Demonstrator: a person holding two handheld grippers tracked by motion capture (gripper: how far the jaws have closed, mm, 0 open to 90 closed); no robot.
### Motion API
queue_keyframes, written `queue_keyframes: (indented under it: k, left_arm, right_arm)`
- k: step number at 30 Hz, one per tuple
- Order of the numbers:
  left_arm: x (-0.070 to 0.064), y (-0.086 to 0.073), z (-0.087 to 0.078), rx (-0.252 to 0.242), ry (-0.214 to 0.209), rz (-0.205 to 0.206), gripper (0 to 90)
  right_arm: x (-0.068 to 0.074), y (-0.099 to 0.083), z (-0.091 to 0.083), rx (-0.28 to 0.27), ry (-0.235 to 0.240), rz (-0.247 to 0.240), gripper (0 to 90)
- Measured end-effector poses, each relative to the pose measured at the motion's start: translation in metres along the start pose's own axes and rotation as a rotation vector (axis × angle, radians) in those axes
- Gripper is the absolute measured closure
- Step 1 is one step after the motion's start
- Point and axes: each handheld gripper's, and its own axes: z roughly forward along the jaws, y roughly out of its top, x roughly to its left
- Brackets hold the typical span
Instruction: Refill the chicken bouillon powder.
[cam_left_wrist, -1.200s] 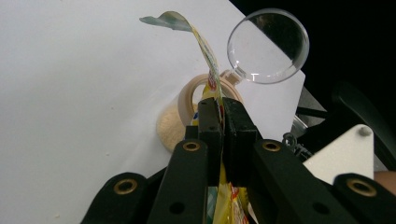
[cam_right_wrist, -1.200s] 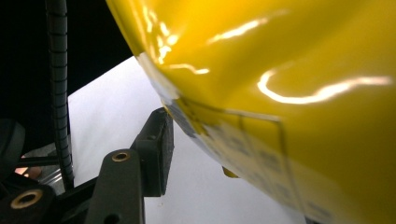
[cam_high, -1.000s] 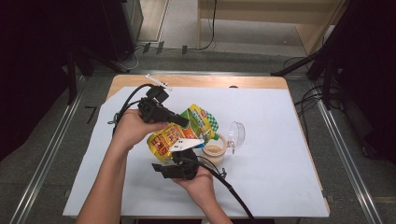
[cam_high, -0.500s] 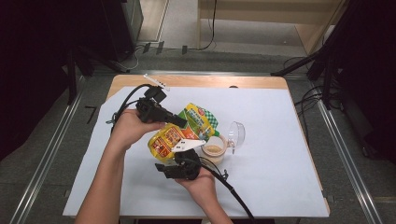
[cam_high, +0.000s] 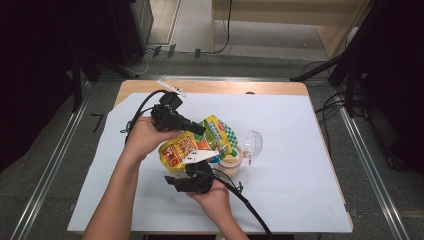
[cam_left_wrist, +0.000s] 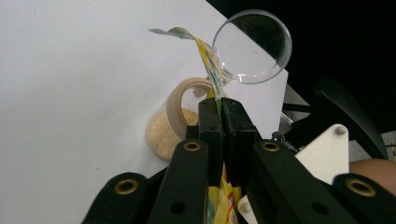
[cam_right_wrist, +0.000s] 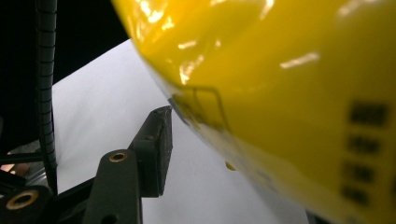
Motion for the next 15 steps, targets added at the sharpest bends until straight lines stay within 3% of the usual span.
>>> queue_keyframes:
  k: [8, 15]
  left_arm:
    - [0.004, -0.007, -0.011, -0.002, -0.039, 0.004, 90.0]
    - [0.003, -0.013, -0.022, -0.019, -0.069, 0.036, 90.0]
  right_arm:
    - [0.002, -0.001, 0.002, 0.015, 0.002, -0.009, 48.6]
    - [0.003, -0.003, 0.0, 0.005, -0.008, -0.022, 47.5]
